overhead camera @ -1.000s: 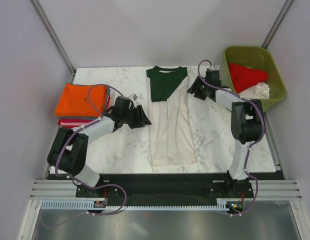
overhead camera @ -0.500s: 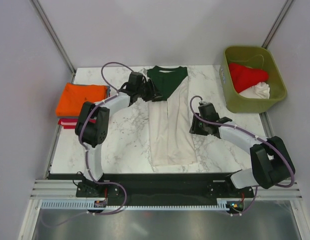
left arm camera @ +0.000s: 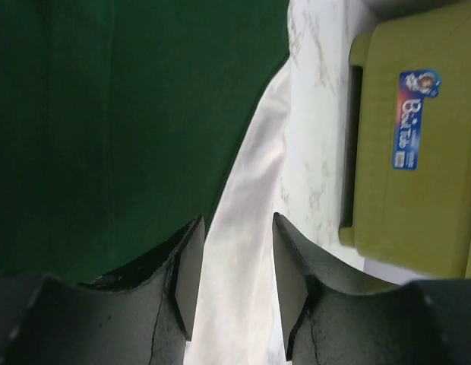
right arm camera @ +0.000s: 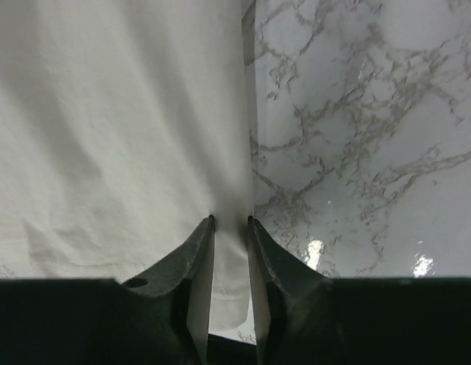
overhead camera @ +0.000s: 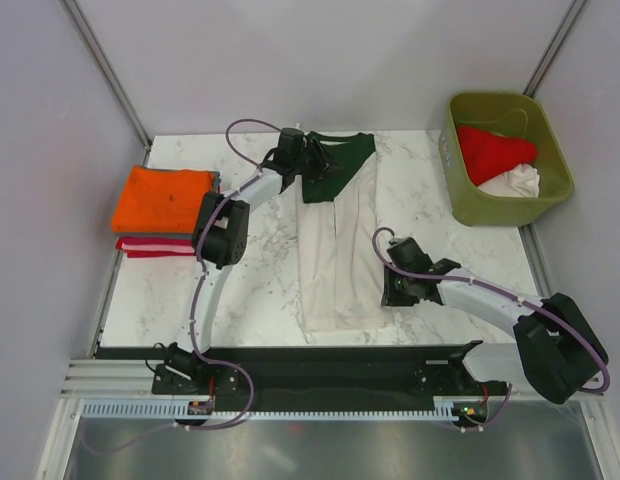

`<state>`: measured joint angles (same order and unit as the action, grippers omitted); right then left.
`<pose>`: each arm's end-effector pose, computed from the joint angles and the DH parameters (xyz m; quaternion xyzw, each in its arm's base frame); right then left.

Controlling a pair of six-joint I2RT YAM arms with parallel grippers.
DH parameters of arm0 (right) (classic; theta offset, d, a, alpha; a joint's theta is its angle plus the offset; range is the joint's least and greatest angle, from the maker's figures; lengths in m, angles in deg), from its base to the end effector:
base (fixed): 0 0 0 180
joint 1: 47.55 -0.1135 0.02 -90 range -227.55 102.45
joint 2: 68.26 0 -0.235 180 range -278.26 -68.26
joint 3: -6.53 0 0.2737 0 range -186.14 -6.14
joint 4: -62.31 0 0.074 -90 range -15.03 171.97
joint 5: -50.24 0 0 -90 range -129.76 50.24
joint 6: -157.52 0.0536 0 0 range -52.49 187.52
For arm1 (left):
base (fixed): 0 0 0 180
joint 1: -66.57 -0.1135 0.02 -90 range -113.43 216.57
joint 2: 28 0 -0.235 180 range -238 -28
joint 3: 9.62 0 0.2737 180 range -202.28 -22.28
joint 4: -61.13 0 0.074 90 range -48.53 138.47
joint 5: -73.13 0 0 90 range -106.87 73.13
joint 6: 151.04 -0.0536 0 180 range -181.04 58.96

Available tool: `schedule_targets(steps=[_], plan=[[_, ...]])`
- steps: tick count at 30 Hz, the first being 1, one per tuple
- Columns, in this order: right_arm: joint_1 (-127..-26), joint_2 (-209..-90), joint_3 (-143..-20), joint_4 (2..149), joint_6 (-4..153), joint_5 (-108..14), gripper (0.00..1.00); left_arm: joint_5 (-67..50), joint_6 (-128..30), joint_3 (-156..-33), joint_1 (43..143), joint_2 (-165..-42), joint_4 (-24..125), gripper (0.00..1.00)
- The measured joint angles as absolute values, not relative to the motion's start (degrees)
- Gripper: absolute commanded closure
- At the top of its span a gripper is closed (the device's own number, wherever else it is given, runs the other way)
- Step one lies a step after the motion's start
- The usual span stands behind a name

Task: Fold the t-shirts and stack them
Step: Fold the tshirt

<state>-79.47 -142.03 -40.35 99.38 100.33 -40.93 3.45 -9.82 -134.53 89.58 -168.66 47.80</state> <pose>0.2154 0.1355 0.1007 0.0053 0.9742 0.1290 0.1850 0.5208 -0.2414 0.1278 -0.1200 0.8447 -0.4223 0.3062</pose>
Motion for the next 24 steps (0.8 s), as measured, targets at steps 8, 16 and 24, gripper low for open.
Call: schedule_targets(steps=[8, 16, 24], plan=[[-83.1, -138.25, -37.73, 102.04, 104.46, -40.1, 0.97, 1.96, -5.53, -146.05, 89.58, -177.49, 43.87, 0.52], [-85.33, -130.8, -34.52, 107.68, 109.82, -38.24, 1.0, -1.2, -2.52, -148.56, 89.42, -179.35, 40.52, 0.52], [-85.98, -126.93, -33.29, 110.46, 112.53, -38.59, 0.78, -3.39, -1.51, -151.8, 89.34, -180.66, 37.6, 0.51]])
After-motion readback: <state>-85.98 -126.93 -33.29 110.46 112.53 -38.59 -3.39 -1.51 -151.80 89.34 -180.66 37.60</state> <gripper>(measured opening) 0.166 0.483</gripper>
